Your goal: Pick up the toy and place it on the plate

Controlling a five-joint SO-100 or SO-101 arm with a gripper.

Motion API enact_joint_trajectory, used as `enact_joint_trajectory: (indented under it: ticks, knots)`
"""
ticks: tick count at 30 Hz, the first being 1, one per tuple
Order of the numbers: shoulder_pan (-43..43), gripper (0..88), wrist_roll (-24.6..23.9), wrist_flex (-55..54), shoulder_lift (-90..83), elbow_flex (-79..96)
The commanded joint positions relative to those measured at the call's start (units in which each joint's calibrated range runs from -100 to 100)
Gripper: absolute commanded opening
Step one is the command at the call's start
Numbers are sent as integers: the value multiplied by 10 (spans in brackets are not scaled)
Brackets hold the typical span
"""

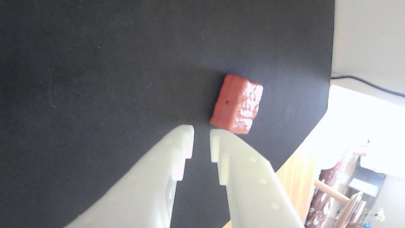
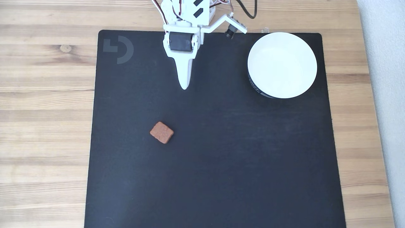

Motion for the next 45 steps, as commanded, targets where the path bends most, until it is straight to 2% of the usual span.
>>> enact_joint_trajectory:
  ticks: [1, 4, 5, 9, 10, 16, 21, 28, 33, 45]
  knots:
    - [4, 26, -5, -5, 72, -71]
    - [4, 26, -6, -34, 152, -119]
    - [3, 26, -8, -72, 221, -157]
    - [2, 26, -29, -105, 354, -246]
    - [1, 26, -29, -109, 436, -311]
    - [2, 26, -30, -83, 655, -523]
    - [18, 26, -30, -17, 797, -701]
    - [80, 26, -30, 62, 921, -851]
    - [126, 26, -29, 66, 969, -883]
    - [121, 26, -29, 60, 1083, -959]
